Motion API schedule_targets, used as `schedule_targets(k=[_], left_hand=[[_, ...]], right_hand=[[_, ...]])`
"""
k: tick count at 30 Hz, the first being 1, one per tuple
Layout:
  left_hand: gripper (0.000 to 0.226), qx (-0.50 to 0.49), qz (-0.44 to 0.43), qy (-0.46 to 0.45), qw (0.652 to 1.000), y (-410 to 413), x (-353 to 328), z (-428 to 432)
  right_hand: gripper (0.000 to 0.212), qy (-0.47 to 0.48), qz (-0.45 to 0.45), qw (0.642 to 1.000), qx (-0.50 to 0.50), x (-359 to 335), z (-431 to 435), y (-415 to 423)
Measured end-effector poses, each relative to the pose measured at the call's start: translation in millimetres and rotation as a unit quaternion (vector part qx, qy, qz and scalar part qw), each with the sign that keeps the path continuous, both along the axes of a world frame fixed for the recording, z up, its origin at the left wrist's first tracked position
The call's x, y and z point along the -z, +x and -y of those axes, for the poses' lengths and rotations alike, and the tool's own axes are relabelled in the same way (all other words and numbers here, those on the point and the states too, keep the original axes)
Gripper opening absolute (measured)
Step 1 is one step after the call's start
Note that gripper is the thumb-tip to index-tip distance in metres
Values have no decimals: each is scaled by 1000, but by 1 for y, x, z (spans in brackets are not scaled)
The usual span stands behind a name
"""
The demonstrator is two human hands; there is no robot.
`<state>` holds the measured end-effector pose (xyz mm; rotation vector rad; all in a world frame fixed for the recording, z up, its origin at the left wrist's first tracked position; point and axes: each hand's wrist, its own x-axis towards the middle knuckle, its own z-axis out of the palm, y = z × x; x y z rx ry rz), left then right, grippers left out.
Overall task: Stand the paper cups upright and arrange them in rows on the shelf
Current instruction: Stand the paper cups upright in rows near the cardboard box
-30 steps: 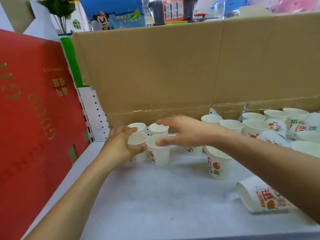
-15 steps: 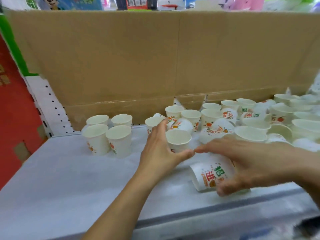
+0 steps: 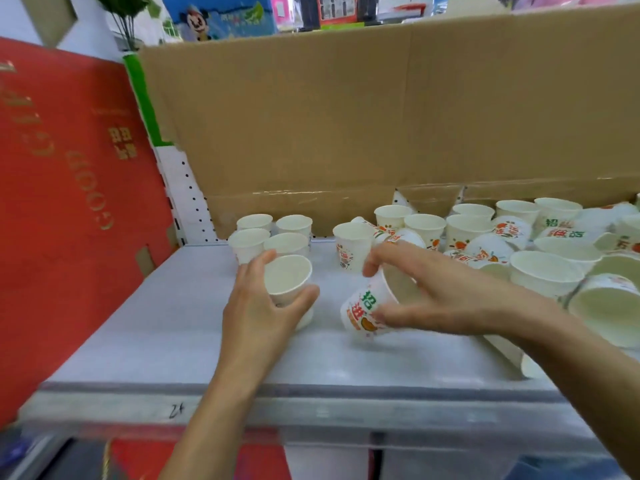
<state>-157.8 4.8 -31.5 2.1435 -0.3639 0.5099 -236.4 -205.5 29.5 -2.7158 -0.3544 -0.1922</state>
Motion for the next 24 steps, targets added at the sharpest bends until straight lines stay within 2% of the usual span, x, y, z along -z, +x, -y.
schedule_targets(k=[3,6,8,11,14,16,20,24], left_hand=[[72,-58,-15,24,998,9,1,-34],[75,-88,-35,69,993,24,-1,-52],[75,-93,-37,89,991,34,-1,-58],[76,-79,-54,88,992,41,0,-64],[80,-63,-55,92,992,41,1,-70],[81,-64,-15,93,993,38,-5,-74],[69,-18,90,64,994,32,-33,-63],[63,88,110,64,988,40,-63,-19]], right_hand=[[39,38,14,999,-21,1,-32,29],[60,-5,10,1000,-16,2,-59,57],[75,-61,-5,998,-5,4,-73,74],[72,-97,-35,995,12,10,-88,91],[80,-85,-49,995,13,15,-94,95],[88,-64,-36,997,11,14,-88,89],[73,-18,5,999,38,1,-50,77],[49,33,19,996,86,-22,0,81]])
